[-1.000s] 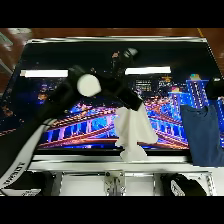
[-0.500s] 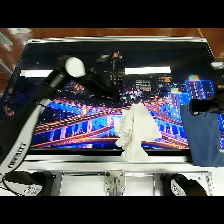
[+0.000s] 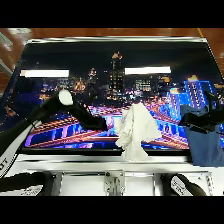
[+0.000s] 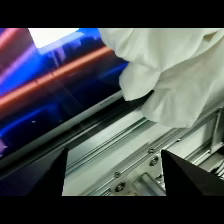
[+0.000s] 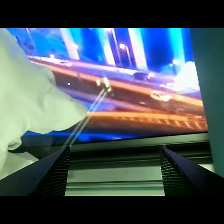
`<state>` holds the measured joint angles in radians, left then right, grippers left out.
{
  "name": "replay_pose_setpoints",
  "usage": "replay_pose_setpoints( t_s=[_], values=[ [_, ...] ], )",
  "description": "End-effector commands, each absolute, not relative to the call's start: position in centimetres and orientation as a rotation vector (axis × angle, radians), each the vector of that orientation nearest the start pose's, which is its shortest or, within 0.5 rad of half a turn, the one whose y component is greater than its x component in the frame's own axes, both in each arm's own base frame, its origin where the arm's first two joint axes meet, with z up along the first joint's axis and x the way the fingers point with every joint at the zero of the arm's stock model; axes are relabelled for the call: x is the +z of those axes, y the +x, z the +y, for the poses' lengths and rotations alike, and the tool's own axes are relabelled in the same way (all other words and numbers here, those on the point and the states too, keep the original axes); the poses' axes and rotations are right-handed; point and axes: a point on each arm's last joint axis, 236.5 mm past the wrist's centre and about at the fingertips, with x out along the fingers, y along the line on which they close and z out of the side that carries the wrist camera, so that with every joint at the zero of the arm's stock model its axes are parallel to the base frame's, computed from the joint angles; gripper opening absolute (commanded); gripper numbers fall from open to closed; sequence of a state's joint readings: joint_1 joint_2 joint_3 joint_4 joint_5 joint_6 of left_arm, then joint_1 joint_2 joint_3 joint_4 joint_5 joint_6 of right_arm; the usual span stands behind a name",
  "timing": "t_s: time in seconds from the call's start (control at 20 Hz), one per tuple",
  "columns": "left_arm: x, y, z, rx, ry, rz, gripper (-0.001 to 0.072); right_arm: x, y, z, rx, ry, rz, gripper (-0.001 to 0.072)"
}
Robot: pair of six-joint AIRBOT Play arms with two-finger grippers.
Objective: Fold the shirts.
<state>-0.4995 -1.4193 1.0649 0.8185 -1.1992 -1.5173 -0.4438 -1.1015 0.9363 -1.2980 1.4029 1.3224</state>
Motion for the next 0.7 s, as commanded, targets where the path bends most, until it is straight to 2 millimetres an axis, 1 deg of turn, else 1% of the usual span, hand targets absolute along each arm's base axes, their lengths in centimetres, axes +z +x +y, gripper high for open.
replay_pose_setpoints(
  t_s=[0.0, 0.1, 0.15, 0.25, 0.35, 0.5, 0.65],
  values=[
    [-5.4, 22.9, -32.3, -0.694, -0.645, 1.603, 0.0707, -2.4, 27.3, -5.5, 0.034, 0.468, 1.397, 0.0675],
    [-6.8, 21.9, -32.3, -0.671, -0.648, 1.648, 0.0707, -3.4, 27.4, -5.6, 0.029, 0.470, 1.400, 0.0675],
    [-7.3, 21.6, -32.5, -0.668, -0.649, 1.662, 0.0707, -4.1, 27.4, -5.6, 0.036, 0.475, 1.418, 0.0675],
    [-7.9, 20.9, -33.6, -0.662, -0.675, 1.687, 0.0707, -5.4, 27.3, -5.0, 0.066, 0.509, 1.460, 0.0675],
    [-8.7, 20.7, -34.9, -0.647, -0.685, 1.672, 0.0706, -6.4, 27.6, -4.1, 0.110, 0.549, 1.479, 0.0675],
    [-9.3, 21.1, -36.6, -0.616, -0.719, 1.628, 0.0687, -7.0, 27.8, -3.6, 0.138, 0.579, 1.491, 0.0675],
    [-9.8, 20.4, -37.4, -0.612, -0.711, 1.623, 0.0686, -7.1, 27.7, -3.7, 0.148, 0.561, 1.490, 0.0675]
  ],
)
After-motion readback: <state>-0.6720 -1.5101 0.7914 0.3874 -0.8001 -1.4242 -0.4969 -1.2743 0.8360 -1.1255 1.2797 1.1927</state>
